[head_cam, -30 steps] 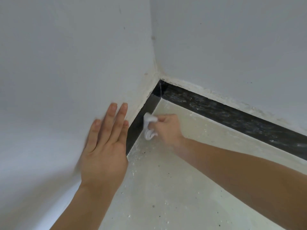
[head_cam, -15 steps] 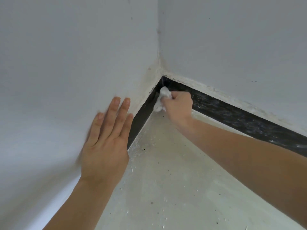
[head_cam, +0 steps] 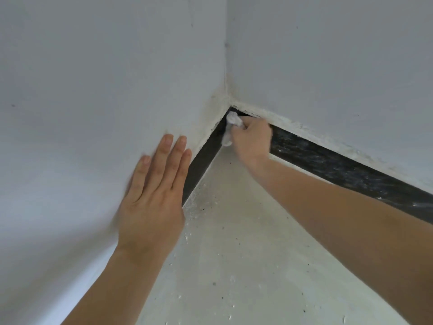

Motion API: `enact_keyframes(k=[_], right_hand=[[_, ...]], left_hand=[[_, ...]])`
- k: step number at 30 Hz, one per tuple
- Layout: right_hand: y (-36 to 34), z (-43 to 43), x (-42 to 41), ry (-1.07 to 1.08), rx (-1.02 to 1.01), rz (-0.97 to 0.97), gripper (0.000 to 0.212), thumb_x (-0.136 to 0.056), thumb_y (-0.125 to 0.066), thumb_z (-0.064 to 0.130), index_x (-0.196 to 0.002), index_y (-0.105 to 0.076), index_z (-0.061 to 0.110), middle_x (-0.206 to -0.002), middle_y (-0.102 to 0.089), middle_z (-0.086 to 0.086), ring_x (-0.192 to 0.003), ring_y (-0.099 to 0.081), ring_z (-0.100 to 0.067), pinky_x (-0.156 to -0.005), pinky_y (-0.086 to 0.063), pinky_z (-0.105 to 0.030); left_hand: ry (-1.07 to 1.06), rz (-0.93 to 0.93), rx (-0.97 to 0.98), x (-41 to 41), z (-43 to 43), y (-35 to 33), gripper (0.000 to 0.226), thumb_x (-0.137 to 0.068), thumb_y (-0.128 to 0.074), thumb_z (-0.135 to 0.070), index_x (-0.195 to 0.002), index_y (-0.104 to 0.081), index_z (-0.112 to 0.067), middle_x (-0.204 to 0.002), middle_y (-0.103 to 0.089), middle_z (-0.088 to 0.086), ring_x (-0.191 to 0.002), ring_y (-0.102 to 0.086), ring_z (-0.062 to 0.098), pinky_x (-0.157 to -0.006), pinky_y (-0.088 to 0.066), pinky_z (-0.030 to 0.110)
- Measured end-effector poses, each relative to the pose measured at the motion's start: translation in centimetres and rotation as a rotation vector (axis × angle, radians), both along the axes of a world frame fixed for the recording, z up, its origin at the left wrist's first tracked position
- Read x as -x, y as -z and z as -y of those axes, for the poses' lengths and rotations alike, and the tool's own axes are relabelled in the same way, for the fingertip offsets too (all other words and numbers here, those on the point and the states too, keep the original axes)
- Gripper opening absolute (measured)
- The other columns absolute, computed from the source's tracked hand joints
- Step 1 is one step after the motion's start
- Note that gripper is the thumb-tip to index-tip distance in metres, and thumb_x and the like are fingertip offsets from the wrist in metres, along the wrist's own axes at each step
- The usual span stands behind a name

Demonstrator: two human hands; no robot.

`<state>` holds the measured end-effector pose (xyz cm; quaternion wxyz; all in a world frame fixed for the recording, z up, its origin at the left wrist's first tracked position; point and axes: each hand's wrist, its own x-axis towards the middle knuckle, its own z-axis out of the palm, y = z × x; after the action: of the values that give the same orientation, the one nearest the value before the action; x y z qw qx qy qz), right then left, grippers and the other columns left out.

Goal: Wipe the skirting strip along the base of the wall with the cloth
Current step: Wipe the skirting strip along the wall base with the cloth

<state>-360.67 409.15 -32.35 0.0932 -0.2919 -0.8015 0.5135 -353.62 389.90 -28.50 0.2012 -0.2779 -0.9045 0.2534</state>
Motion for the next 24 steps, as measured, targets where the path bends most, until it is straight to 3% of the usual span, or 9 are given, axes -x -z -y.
enact_keyframes(k=[4,6,9,11,14,17,20,23,24], right_hand=[[-0.2,3.5,-1.6,-0.064,0.019,0.020,0.018,-0.088,-0.047,0.006,-0.102,-0.058,0.005,-0.083,-0.066,-0.007,-0.068,-0.057,-0.014,-0.049,-0.037,-0.016],[-0.1,4.4,-4.7,-0.308,-0.009,0.005,0.014,-0.091,-0.049,0.009,-0.103,-0.057,0.009,-0.078,-0.062,0.001,-0.065,-0.056,-0.009,-0.050,-0.039,-0.013],[0.0,4.9,-8.3,-0.734,-0.153,-0.015,0.015,-0.089,-0.051,0.010,-0.103,-0.057,0.008,-0.083,-0.065,-0.008,-0.069,-0.056,-0.022,-0.059,-0.041,-0.028],[0.4,4.5,-8.9,-0.940,-0.304,-0.013,0.011,-0.088,-0.052,0.012,-0.097,-0.058,0.008,-0.082,-0.063,-0.009,-0.071,-0.057,-0.025,-0.062,-0.040,-0.027],[0.3,2.1,-6.5,-0.637,-0.169,0.063,0.026,-0.095,-0.047,0.027,-0.086,-0.063,0.007,-0.078,-0.067,-0.007,-0.072,-0.065,-0.021,-0.072,-0.050,-0.031],[-0.6,0.2,-3.6,-0.119,-0.081,0.022,0.011,-0.088,-0.053,0.009,-0.094,-0.062,0.005,-0.072,-0.058,0.002,-0.060,-0.050,-0.008,-0.055,-0.040,-0.021],[-1.3,4.2,-3.6,-0.097,0.020,-0.002,0.010,-0.080,-0.059,0.003,-0.085,-0.056,0.011,-0.068,-0.052,0.006,-0.060,-0.050,-0.008,-0.050,-0.040,-0.014],[-0.2,8.6,-6.3,-0.145,0.129,-0.053,0.022,-0.077,-0.059,0.001,-0.076,-0.046,0.020,-0.082,-0.056,-0.006,-0.070,-0.058,-0.018,-0.063,-0.051,-0.026],[0.0,9.3,-7.5,-0.225,0.119,-0.063,0.023,-0.078,-0.058,0.001,-0.076,-0.047,0.020,-0.086,-0.055,-0.005,-0.069,-0.055,-0.011,-0.064,-0.049,-0.017]], left_hand=[[-0.013,-0.029,0.017,0.1,-0.1,-0.1,0.068,-0.088,-0.027,-0.015,-0.154,-0.013,-0.007,-0.161,-0.005,0.006,-0.148,-0.001,0.024,-0.118,0.010,0.039],[-0.029,-0.049,0.045,0.1,-0.2,0.0,0.069,-0.087,-0.025,-0.014,-0.154,-0.010,-0.005,-0.161,-0.003,0.006,-0.148,0.002,0.024,-0.117,0.014,0.040],[-0.021,-0.064,0.082,0.1,-0.4,-0.1,0.066,-0.089,-0.012,-0.014,-0.154,-0.006,-0.004,-0.161,0.001,0.007,-0.147,0.005,0.025,-0.116,0.017,0.041],[-0.016,-0.034,0.055,0.0,-0.3,-0.4,0.067,-0.088,-0.012,-0.014,-0.154,-0.008,-0.004,-0.161,-0.001,0.007,-0.148,0.004,0.025,-0.116,0.016,0.040],[0.030,0.030,-0.028,-0.3,0.1,-0.9,0.070,-0.083,-0.018,-0.007,-0.152,-0.017,-0.002,-0.161,-0.008,0.009,-0.148,-0.004,0.024,-0.118,0.010,0.038],[0.109,0.121,-0.146,-0.4,0.7,-1.6,0.069,-0.087,0.006,-0.003,-0.148,-0.026,0.002,-0.158,-0.018,0.014,-0.146,-0.016,0.025,-0.120,0.001,0.035],[0.162,0.142,-0.179,-0.5,1.5,-2.5,0.073,-0.088,0.013,-0.004,-0.146,-0.031,0.004,-0.156,-0.021,0.016,-0.145,-0.022,0.026,-0.119,-0.004,0.034],[0.154,0.190,-0.253,-0.9,1.8,-3.4,0.069,-0.081,-0.007,-0.003,-0.142,-0.037,0.007,-0.153,-0.029,0.018,-0.142,-0.028,0.028,-0.118,-0.007,0.034],[0.149,0.199,-0.258,-1.0,1.8,-3.6,0.069,-0.079,-0.010,-0.003,-0.141,-0.038,0.009,-0.152,-0.030,0.018,-0.141,-0.029,0.028,-0.117,-0.007,0.034]])
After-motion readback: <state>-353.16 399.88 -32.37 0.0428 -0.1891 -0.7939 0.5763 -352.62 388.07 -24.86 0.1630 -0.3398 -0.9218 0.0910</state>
